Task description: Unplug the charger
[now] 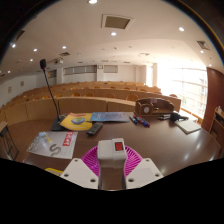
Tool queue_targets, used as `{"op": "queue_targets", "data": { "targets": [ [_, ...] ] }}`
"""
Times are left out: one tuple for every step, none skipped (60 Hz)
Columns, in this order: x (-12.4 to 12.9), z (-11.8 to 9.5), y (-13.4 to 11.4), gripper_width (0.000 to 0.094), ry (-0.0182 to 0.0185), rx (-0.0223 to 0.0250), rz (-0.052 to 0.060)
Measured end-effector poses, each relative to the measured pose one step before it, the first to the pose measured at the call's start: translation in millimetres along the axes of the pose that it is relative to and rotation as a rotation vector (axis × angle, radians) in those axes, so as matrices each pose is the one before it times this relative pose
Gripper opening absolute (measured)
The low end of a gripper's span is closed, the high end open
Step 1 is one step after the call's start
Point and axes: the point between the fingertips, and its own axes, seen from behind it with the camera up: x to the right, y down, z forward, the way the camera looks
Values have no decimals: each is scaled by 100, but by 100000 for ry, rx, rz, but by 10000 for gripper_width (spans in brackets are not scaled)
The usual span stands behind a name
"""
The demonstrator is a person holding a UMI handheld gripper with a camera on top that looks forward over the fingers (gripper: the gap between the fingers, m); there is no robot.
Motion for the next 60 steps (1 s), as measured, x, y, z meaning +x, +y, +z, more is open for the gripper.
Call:
{"op": "queue_targets", "data": {
  "targets": [
    [362,64,1057,263,-369,-2367,207],
    [421,164,994,271,-215,-1896,214],
    [300,-166,525,281,-40,-1608,292],
    [377,164,810,291,11,-1387,343],
    [376,169,766,301,88,-1281,315],
    [399,504,1087,309,-53,-1359,78],
    [249,218,738,314,-257,-1361,48],
    [86,696,1055,324,-479,-1168,284],
    [181,51,419,330,-629,-1122,434],
    [139,50,404,339,-652,-1025,583],
    [195,66,533,350,-447,-813,611],
    [158,48,356,359,-416,-964,686],
    [180,12,311,367,-352,-869,531],
    [143,-14,252,374,-398,-707,357],
    [92,20,162,380,-450,-330,150],
    [97,10,130,387,-425,-187,35],
    [117,5,126,395,-351,-178,-81],
    [128,-13,111,407,-203,-153,-180],
    [197,-33,103,428,54,-254,-283],
    [-65,59,-422,467,-181,-627,-193],
    [179,-136,222,516,-156,200,-422],
    [142,-235,135,578,-40,212,-391],
    [99,-240,102,639,-85,385,-551],
    [3,-126,-161,697,-306,120,-344],
    [38,-164,-79,749,-129,357,-432],
    [95,-215,-99,792,31,352,-418],
    [100,-230,-101,836,195,292,-465],
    [155,-207,-85,865,498,201,-461],
    [100,-413,-208,859,288,139,-548],
    [65,-363,-100,852,56,395,-610],
    [137,-383,-152,849,477,482,-526],
    [113,-434,-148,845,583,487,-554],
    [79,-310,-208,849,372,346,-487],
    [42,-501,-182,851,445,604,-629],
    [13,-442,-189,854,161,422,-409],
    [31,-514,-208,855,126,521,-419],
    [-17,-559,-203,853,42,522,-308],
    [-122,-626,-188,852,-167,486,-116],
    [-205,-670,-292,851,-146,518,-103],
    [-162,-739,-132,852,-508,436,228],
    [-142,-725,-159,853,-504,354,241],
    [-254,-699,-125,852,-568,301,382],
    [-210,-712,-118,853,-456,231,489],
    [-210,-727,-107,853,-326,240,518],
    [-170,-763,-87,855,-200,268,498],
    [-138,-778,-85,854,-75,286,447],
    [-149,-764,-73,855,26,328,380],
    [-115,-785,-51,854,178,276,246],
    [-76,-790,-39,855,291,201,107],
    [-85,-811,0,854,398,120,-14],
    [-214,-617,95,853,382,339,-95],
    [-77,-779,8,853,458,22,-51],
    [-101,-883,-5,853,451,-72,-23],
    [-94,-776,68,853,382,-40,-36],
    [-102,-786,82,852,381,-82,-45],
    [-98,-810,102,851,300,-52,-49],
    [-98,-777,90,850,276,-55,-52],
    [-83,-777,119,850,282,-147,-123],
    [-52,-769,146,850,395,-235,-212],
    [-46,-744,159,851,500,-206,-223]
  ]
}}
